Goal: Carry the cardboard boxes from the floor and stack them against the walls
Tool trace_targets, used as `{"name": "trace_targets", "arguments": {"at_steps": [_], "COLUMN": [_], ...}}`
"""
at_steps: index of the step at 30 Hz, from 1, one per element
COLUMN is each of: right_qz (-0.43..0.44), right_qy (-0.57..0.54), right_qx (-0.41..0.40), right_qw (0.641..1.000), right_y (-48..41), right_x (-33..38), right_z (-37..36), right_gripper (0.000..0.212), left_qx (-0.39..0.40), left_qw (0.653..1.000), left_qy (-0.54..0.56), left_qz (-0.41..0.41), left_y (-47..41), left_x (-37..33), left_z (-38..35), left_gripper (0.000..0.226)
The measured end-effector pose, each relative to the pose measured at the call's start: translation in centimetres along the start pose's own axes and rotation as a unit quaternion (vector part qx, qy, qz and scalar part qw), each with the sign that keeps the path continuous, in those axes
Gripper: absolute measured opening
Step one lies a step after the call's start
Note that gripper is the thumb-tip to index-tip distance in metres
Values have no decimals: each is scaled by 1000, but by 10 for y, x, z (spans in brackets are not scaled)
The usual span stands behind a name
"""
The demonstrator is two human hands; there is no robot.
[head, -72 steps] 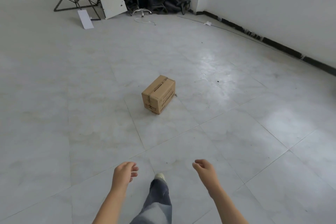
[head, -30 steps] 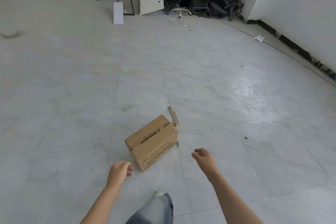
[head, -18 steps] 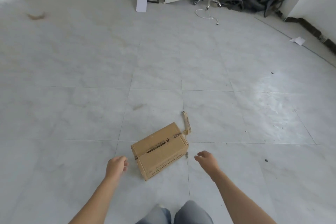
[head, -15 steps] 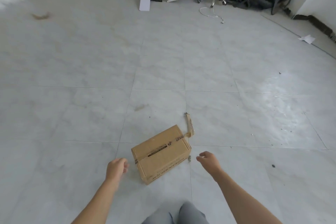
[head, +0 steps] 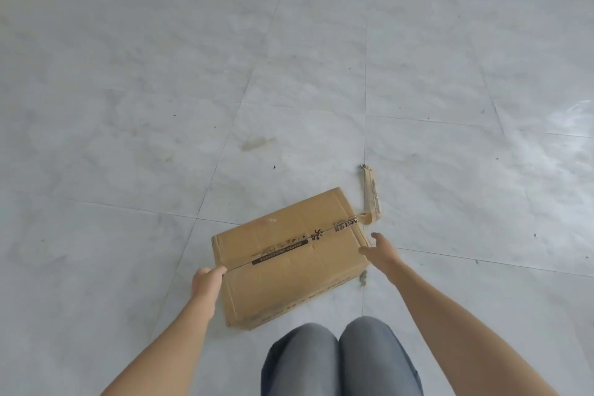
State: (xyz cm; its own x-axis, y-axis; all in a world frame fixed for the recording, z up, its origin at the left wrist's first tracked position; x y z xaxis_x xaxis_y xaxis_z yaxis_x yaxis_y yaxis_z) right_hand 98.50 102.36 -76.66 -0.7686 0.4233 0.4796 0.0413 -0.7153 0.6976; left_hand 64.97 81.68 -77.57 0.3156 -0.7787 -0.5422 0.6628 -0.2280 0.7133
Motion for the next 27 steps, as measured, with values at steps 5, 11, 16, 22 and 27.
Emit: {"name": "trace_targets", "arguments": {"at_steps": [5,11,16,22,27], "right_qz": [-32,-78,-71,-15,54], "right_qy": [-2,-63,-43,-9,-7], "right_qx": [12,5,-6,-1,56], "right_qw": [999,995,997,1000,997], "right_y": [-62,-75,-43,35,143], "right_x": [-31,-64,-34,63,189], "right_z": [-34,-43,-22,29,54], "right_gripper": [69,48,51,49,55], "left_qx": [30,20,22,-9,-43], "left_qw": [999,996,997,997,988], "left_qy": [13,48,58,72,147], "left_qz": [39,76,36,23,9], "left_y": [-42,-48,-24,49,164], "left_x": [33,54,21,-47,-113], "left_z": [-35,-41,-20,75,198], "left_gripper": [51,57,51,54,41]}}
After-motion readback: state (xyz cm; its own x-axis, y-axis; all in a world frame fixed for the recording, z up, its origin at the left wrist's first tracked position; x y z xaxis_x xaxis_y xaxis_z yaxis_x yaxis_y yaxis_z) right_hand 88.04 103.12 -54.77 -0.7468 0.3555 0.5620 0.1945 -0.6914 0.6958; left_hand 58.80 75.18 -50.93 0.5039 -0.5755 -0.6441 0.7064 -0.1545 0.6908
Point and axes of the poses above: each hand's wrist, its own y-axis away from the middle knuckle, its own z-axis out of the back of the hand, x = y × z, the point moved 9 cm from there along -y, towards the middle knuckle, and after that the axes turned 1 degree about -x, right-handed, at the moved point
